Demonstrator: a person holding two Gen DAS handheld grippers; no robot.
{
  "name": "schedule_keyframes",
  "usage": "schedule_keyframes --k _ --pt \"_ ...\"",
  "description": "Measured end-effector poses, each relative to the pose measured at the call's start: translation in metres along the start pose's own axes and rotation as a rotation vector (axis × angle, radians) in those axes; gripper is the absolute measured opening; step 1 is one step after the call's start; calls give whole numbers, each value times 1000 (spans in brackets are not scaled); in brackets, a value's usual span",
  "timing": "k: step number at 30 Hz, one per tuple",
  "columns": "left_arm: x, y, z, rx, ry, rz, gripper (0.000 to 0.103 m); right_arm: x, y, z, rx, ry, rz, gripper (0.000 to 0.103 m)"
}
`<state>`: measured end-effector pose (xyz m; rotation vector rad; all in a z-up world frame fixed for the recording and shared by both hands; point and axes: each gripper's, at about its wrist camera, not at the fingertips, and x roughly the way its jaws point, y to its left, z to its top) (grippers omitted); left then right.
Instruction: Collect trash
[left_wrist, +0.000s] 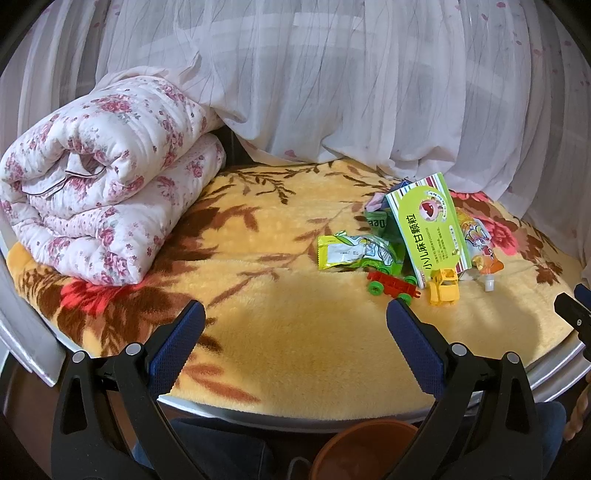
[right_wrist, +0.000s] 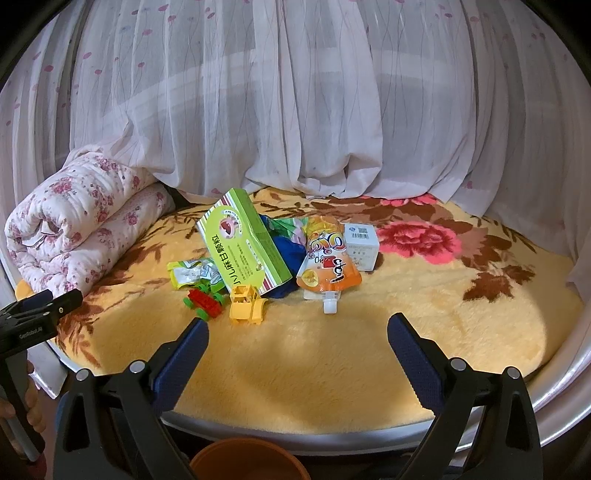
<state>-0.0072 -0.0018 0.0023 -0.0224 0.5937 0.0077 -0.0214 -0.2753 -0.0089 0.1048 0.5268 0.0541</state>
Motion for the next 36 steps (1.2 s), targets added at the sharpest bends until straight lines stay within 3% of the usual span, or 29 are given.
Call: schedule_keyframes --k 36 --pt "0 -3 -8 0 12 -4 96 -2 1 -5 7 3 3 96"
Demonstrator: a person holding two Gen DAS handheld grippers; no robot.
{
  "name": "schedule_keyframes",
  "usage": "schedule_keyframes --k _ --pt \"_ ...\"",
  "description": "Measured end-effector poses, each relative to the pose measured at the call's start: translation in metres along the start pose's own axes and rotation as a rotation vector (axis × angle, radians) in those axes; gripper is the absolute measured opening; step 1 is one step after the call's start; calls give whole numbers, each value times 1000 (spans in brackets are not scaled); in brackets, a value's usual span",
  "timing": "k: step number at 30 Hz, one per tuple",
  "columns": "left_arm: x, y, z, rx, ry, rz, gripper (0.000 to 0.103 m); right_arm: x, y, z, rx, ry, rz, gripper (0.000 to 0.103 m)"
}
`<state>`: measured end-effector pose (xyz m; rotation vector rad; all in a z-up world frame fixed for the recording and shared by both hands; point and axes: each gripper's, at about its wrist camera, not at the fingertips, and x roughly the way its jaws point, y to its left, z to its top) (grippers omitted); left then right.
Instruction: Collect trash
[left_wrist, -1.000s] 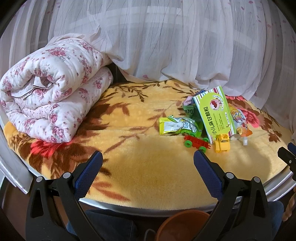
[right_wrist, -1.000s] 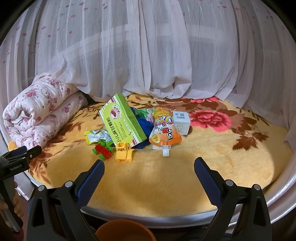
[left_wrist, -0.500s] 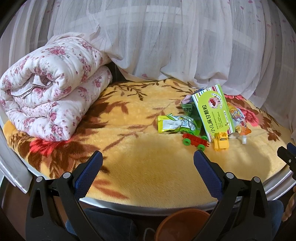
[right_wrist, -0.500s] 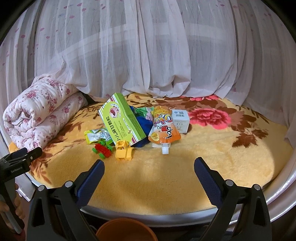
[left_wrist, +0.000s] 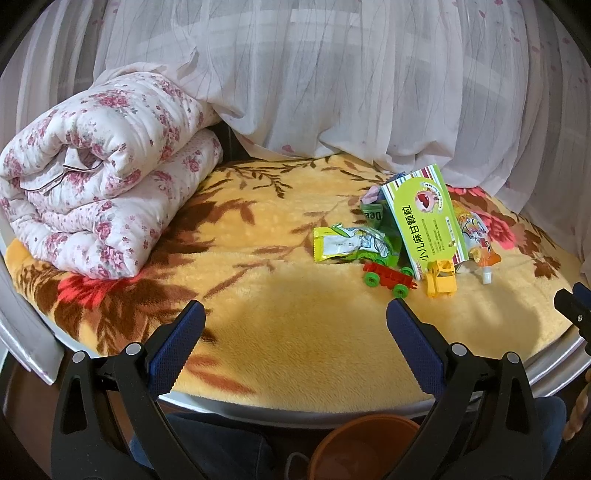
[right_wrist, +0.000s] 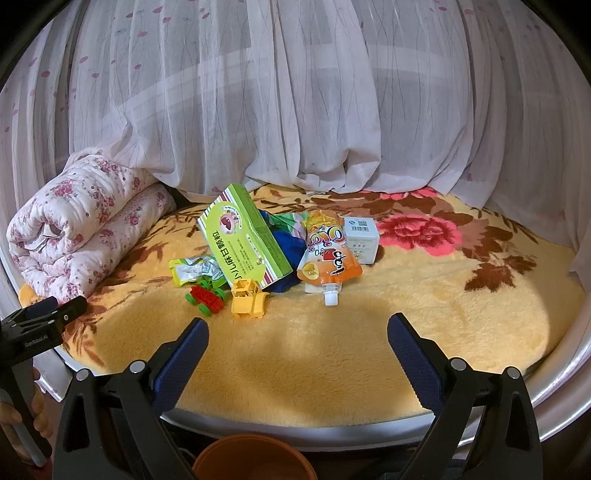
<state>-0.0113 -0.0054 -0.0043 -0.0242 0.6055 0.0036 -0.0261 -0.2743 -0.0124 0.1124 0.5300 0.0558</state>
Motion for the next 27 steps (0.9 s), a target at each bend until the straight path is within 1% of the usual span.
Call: schedule_keyframes --k 27 --pt "2 -4 -1 3 8 -3 96 0 9 -4 -2 6 3 96"
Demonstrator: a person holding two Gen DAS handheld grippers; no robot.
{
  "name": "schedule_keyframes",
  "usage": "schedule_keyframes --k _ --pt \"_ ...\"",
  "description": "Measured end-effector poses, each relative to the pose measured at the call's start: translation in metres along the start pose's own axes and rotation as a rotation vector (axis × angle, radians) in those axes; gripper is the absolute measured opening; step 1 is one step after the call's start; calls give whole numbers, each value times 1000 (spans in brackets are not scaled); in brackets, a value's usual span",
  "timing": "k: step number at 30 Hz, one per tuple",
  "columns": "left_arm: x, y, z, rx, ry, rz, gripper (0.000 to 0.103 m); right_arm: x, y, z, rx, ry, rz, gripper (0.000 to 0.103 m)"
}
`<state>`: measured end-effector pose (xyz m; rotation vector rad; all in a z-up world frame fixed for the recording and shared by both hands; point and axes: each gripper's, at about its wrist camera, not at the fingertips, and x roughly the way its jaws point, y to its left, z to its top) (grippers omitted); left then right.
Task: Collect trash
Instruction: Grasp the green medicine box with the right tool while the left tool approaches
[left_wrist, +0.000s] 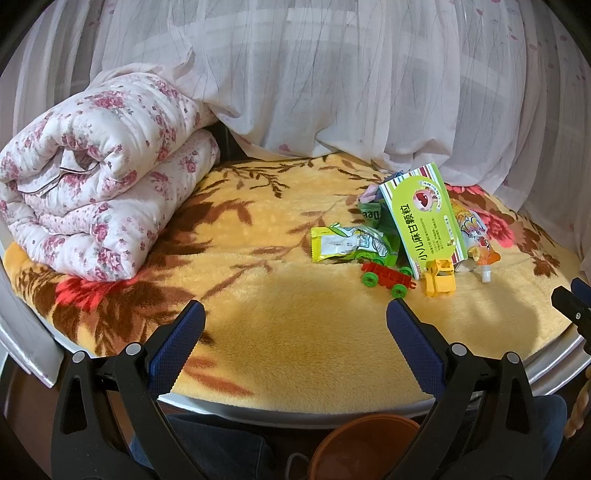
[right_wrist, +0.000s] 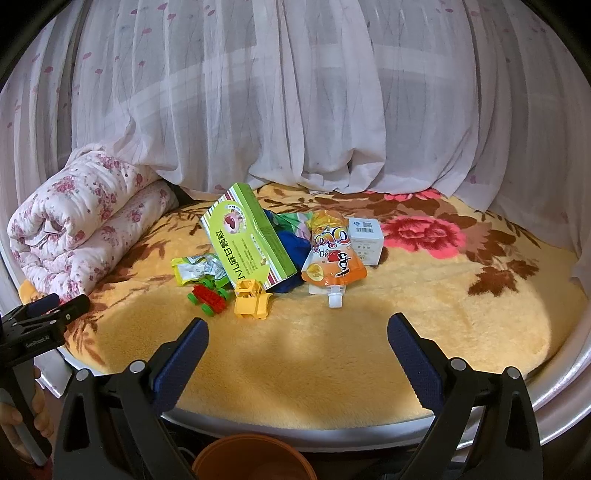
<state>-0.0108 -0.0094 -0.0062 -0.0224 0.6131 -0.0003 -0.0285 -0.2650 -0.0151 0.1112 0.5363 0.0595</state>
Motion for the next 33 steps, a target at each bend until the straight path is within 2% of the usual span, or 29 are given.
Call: schedule_keyframes --k 5,8,14,23,28,33 --pt "5 0 2 2 11 -2 96 6 4 5 -12 9 13 96" --pt "8 1 1 6 20 1 96 23 15 18 -72 8 27 96" --pt "13 7 -3 9 35 -3 96 85 48 48 -233 41 47 98" --pt "19 23 -10 -21 57 5 96 173 83 83 -313 74 -113 98" --pt "23 33 -12 -46 67 3 96 194 102 81 -355 53 -225 98" --pt "26 42 -15 -66 74 0 96 214 114 78 -391 69 -273 98"
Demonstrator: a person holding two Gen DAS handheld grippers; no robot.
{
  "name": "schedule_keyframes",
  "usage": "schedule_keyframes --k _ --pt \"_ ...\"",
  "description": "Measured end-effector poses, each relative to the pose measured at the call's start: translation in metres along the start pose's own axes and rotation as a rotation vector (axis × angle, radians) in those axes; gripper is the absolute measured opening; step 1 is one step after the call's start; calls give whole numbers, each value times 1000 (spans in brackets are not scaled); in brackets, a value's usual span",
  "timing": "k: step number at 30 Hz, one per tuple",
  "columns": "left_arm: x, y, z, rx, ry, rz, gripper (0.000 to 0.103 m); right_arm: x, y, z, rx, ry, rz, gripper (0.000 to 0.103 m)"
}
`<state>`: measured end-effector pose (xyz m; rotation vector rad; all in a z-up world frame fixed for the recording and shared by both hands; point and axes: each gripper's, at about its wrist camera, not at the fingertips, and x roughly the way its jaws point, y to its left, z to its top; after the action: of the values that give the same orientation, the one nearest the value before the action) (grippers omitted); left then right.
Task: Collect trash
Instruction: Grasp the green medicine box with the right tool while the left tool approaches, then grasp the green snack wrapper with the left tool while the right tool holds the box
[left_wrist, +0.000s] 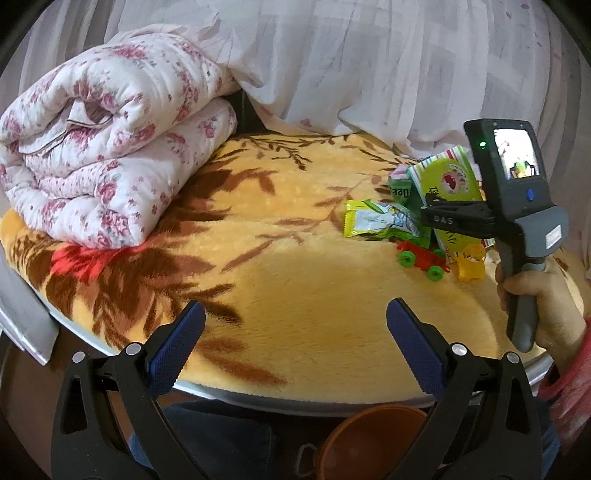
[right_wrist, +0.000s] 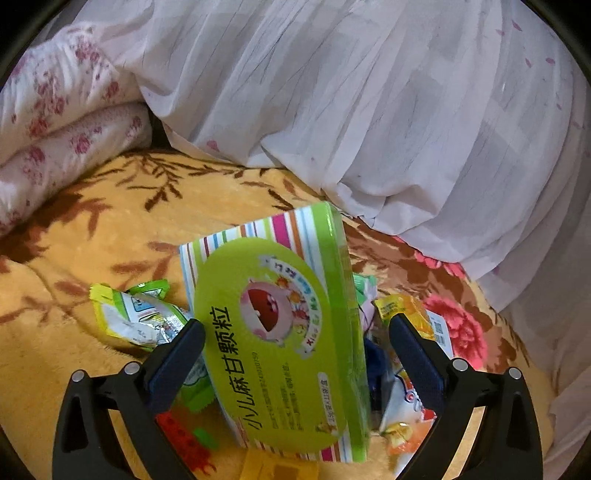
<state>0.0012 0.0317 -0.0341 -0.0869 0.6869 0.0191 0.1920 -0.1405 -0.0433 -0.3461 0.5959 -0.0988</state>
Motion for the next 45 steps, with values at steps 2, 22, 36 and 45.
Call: schedule_keyframes --k 2,22,36,45 --pt "0 3 0 -8 2 -3 96 7 6 1 -21 21 14 98" --pt "-4 -4 -2 0 6 -12 96 -61 -45 11 126 -38 318 31" --pt "43 -50 32 206 31 -145 96 -190 -100 -39 153 -169 471 31" --pt "137 -102 94 530 189 -277 96 -216 -104 -116 157 -60 540 31"
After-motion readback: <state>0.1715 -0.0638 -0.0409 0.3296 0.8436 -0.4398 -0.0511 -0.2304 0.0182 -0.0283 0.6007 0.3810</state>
